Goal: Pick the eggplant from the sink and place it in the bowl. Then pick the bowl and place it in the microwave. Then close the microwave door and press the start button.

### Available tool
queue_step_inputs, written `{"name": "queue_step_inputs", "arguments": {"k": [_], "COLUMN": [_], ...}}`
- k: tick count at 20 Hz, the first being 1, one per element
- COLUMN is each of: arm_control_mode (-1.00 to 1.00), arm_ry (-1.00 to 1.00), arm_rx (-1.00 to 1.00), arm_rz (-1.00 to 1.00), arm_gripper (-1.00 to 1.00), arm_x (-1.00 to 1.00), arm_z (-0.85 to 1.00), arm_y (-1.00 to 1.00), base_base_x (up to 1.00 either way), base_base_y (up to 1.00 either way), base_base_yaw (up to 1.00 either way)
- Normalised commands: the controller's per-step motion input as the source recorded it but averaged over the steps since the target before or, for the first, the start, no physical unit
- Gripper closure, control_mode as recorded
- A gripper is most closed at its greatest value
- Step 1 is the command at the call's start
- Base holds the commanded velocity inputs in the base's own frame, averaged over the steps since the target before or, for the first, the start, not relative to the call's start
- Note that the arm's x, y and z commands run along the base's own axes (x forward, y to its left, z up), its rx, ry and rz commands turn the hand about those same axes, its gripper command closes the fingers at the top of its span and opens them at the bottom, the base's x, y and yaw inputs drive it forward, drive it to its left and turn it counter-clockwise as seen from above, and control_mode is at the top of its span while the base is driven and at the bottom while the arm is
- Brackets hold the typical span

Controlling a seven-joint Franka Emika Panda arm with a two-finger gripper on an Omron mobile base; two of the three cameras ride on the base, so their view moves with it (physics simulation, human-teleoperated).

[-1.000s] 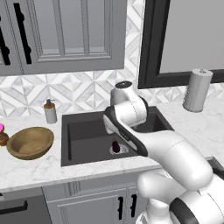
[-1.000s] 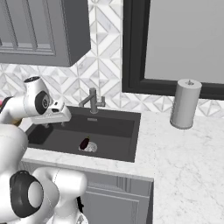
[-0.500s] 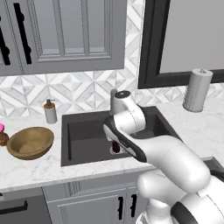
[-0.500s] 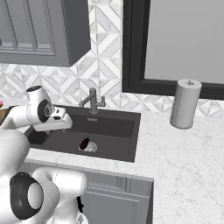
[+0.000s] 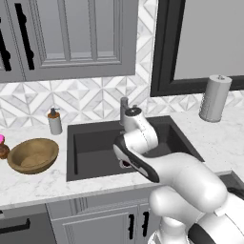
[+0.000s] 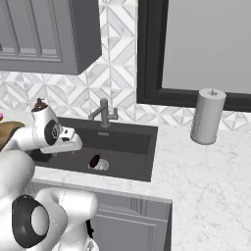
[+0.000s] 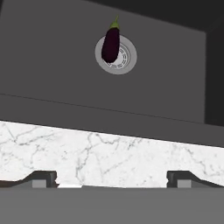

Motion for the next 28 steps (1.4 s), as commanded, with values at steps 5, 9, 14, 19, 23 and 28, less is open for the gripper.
{"name": "queue_step_inputs", "arguments": {"k": [5,9,14,19,23,28], "arm_control_mode": [-1.0,-1.0,-1.0,-1.0,-1.0,-1.0], "arm_ry": [0.0,0.0,0.0,-0.01,0.0,0.0], "arm_rx": [-0.04,0.0,-0.01,0.0,0.0,0.0], "arm_rz": [-0.05,-0.05,-0.04,-0.02,-0.03,-0.04], "arm_gripper": [-1.0,-1.0,-1.0,-1.0,-1.0,-1.0], "arm_x": [0.24,0.23,0.22,0.09,0.18,0.39], "arm_z": [0.0,-0.18,-0.26,-0.3,-0.29,-0.18], "arm_y": [0.01,0.0,0.0,-0.01,-0.01,0.0], "base_base_x": [0.0,0.0,0.0,0.0,0.0,0.0], "base_base_y": [0.0,0.0,0.0,0.0,0.0,0.0], "base_base_yaw": [0.0,0.0,0.0,0.0,0.0,0.0]}}
